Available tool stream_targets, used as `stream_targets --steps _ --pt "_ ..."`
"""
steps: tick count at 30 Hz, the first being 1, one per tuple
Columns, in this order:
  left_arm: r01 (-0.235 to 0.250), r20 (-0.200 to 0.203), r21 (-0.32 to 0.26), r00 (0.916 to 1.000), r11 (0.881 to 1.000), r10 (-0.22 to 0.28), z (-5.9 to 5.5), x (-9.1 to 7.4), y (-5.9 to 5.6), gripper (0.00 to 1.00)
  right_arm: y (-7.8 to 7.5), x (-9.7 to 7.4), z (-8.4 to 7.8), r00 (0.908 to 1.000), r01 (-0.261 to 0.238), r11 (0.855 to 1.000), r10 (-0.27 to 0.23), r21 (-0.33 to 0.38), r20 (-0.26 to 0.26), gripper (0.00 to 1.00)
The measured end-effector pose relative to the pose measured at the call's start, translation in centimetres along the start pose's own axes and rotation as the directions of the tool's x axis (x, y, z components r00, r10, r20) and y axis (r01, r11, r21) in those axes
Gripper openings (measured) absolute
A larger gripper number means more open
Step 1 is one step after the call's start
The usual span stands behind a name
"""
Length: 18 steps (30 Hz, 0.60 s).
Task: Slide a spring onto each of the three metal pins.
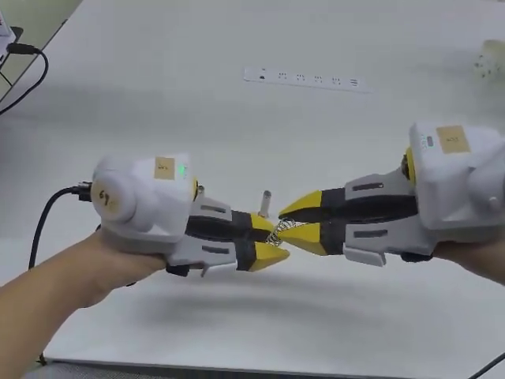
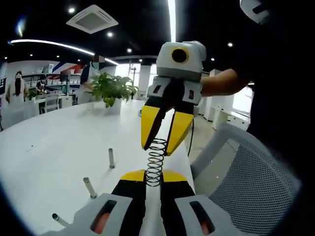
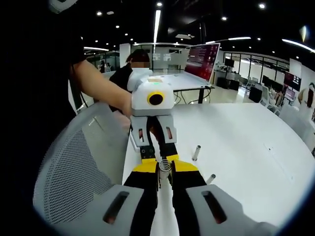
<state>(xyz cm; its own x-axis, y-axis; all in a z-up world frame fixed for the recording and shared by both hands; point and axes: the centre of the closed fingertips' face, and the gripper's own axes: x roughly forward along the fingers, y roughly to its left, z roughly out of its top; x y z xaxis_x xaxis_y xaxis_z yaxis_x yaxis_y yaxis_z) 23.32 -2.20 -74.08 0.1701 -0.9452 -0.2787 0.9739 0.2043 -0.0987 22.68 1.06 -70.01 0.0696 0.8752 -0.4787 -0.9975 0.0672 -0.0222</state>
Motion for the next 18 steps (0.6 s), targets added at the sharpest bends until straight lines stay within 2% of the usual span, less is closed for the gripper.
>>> stream_targets --steps 4,8,18 --pt "0.001 0.008 -0.006 1.0 1.0 -0.001 0.16 -0.08 -0.09 0.02 0.05 0.41 0.4 0.9998 -0.001 1.0 0.001 0.005 0.019 0.07" --pt "-0.002 -0.003 0.004 1.0 1.0 0.002 0.03 -0.17 -0.19 0.02 0.32 0.94 0.51 0.9999 0.004 1.0 -0.004 -0.026 0.015 0.07" --pt "-0.01 0.008 -0.012 0.9999 1.0 0.01 0.04 -0.61 -0.21 0.02 0.31 0.95 0.65 0.999 0.016 0.998 -0.013 -0.053 0.043 0.07"
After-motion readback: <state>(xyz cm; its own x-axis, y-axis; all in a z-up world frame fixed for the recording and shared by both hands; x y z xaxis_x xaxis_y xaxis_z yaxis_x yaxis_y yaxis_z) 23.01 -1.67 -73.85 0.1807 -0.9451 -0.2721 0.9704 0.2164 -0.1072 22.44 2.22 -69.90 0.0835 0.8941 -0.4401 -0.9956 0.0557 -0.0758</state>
